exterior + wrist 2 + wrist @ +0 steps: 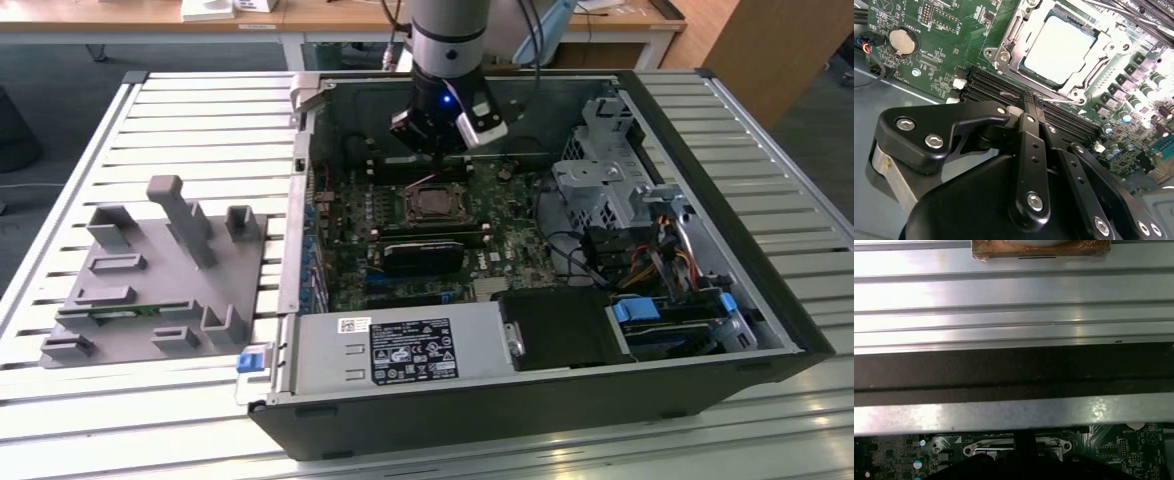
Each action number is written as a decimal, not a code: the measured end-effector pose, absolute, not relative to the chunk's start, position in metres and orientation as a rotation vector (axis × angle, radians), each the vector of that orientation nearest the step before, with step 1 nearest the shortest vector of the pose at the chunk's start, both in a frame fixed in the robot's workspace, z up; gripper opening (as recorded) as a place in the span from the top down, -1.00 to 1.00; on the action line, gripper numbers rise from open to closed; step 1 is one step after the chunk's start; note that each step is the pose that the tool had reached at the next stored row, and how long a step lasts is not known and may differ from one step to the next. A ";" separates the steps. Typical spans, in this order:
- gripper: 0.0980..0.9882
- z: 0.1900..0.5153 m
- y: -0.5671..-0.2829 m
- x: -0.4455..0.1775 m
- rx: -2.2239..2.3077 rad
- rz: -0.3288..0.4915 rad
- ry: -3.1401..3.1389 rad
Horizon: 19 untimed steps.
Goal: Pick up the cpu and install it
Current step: 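Install the first cpu locking lever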
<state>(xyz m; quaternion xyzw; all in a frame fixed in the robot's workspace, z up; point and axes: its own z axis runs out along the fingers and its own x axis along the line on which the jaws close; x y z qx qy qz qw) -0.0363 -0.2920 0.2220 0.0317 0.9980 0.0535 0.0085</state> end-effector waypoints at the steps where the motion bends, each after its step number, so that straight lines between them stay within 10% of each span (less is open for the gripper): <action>1: 0.95 0.221 -0.292 -0.036 0.099 0.167 3.118; 19: 0.95 0.210 -0.290 -0.028 0.099 0.169 3.119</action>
